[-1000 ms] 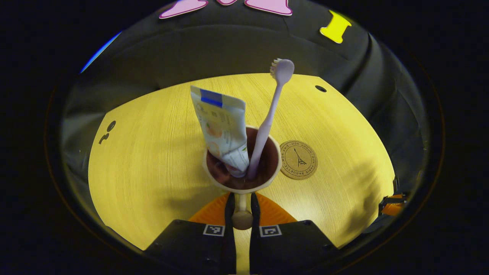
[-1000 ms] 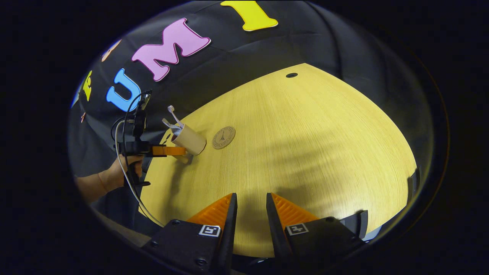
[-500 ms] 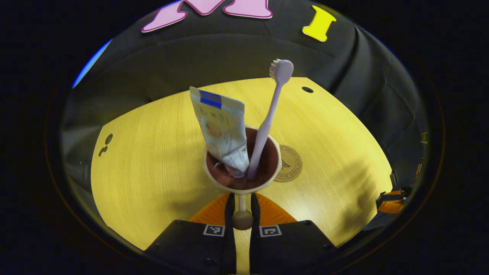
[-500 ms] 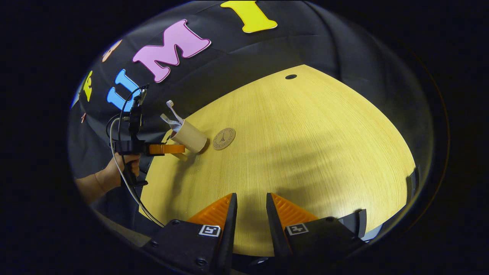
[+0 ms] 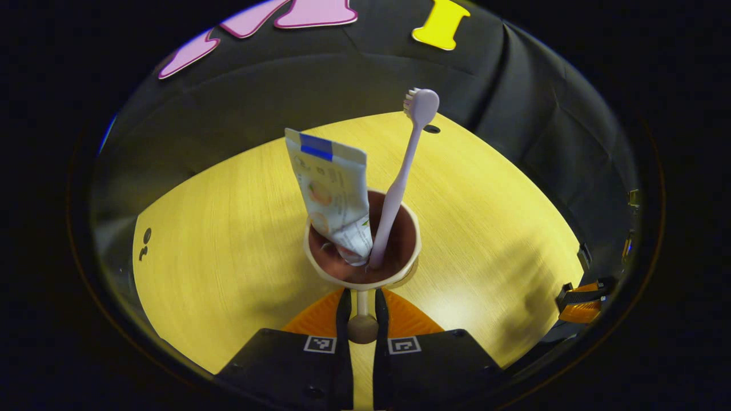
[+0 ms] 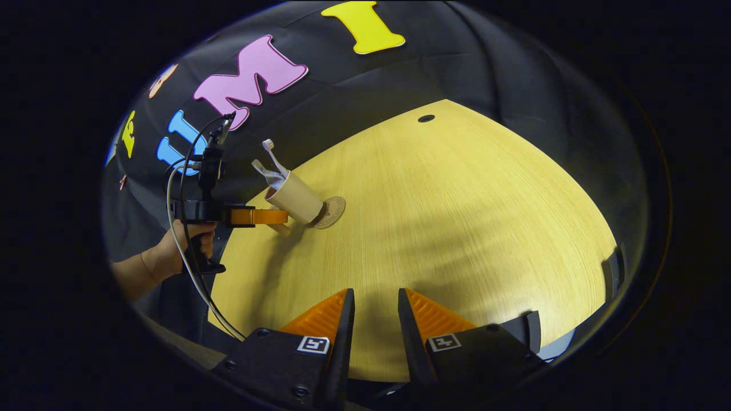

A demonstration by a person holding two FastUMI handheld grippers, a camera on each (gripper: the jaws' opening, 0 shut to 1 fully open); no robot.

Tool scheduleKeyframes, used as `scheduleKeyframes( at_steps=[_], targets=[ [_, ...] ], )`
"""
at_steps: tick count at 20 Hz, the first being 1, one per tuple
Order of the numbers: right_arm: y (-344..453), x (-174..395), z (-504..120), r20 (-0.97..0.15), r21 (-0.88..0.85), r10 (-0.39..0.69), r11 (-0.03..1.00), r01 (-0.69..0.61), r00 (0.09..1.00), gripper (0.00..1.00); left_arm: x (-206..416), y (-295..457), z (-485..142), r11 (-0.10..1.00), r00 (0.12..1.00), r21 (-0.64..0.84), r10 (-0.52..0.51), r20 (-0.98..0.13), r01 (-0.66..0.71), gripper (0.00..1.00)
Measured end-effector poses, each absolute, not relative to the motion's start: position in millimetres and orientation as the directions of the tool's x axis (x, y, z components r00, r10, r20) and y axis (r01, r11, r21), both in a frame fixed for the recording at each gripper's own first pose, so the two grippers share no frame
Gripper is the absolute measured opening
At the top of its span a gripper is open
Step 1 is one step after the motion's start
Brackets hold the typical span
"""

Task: Put the toothbrush and toothpaste on the desktop into the cup, then pick up the cup and place it on the coaster on the desktop.

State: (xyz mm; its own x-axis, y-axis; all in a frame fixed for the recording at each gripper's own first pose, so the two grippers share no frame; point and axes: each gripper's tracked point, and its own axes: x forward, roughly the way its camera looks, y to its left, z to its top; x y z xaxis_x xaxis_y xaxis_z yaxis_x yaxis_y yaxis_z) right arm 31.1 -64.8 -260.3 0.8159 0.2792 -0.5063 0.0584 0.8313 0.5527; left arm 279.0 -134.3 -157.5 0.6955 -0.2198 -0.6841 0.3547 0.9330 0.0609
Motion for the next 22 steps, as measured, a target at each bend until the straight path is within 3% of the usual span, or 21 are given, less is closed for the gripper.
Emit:
scheduleKeyframes(
  at_steps=[4,5,6,7,8,11,12,13,17,22],
  targets=[
    [-70.2,27.9,-261.1,-0.508,0.554,0.265,0.829,0.075,0.819,0.47,283.5,-145.1,-163.2,0.923,0.682,0.073,-0.224,-0.696,0.378,0.18],
    [-71.5,28.3,-261.9,-0.507,0.555,0.263,0.828,0.078,0.821,0.47,283.9,-147.6,-164.7,0.922,0.681,0.073,-0.226,-0.697,0.38,0.23],
    [-71.7,28.4,-262.3,-0.508,0.555,0.26,0.828,0.081,0.821,0.47,283.7,-149.5,-165.0,0.921,0.68,0.073,-0.226,-0.697,0.382,0.18],
    [-72.3,28.0,-262.4,-0.508,0.556,0.258,0.827,0.084,0.822,0.47,283.8,-151.0,-165.7,0.92,0.679,0.075,-0.227,-0.698,0.384,0.23],
    [-73.6,27.6,-262.5,-0.508,0.557,0.257,0.826,0.086,0.822,0.47,285.4,-152.1,-166.6,0.919,0.679,0.079,-0.225,-0.699,0.387,0.18],
    [-73.6,26.0,-264.1,-0.51,0.559,0.255,0.824,0.091,0.822,0.47,287.2,-155.3,-169.0,0.916,0.676,0.088,-0.221,-0.703,0.391,0.18],
    [-73.2,25.4,-264.2,-0.51,0.559,0.255,0.824,0.092,0.822,0.47,288.3,-155.4,-170.4,0.915,0.674,0.091,-0.22,-0.705,0.393,0.23],
    [-72.8,24.9,-264.8,-0.51,0.56,0.254,0.824,0.093,0.821,0.47,288.8,-155.9,-171.6,0.915,0.673,0.093,-0.217,-0.707,0.393,0.18],
    [-73.8,24.0,-265.9,-0.514,0.559,0.253,0.823,0.096,0.82,0.47,289.9,-156.1,-174.6,0.913,0.677,0.109,-0.208,-0.706,0.394,0.18],
    [-73.3,24.7,-267.4,-0.515,0.56,0.254,0.823,0.097,0.819,0.47,288.8,-156.3,-174.6,0.912,0.682,0.128,-0.193,-0.705,0.39,0.25]
  ],
)
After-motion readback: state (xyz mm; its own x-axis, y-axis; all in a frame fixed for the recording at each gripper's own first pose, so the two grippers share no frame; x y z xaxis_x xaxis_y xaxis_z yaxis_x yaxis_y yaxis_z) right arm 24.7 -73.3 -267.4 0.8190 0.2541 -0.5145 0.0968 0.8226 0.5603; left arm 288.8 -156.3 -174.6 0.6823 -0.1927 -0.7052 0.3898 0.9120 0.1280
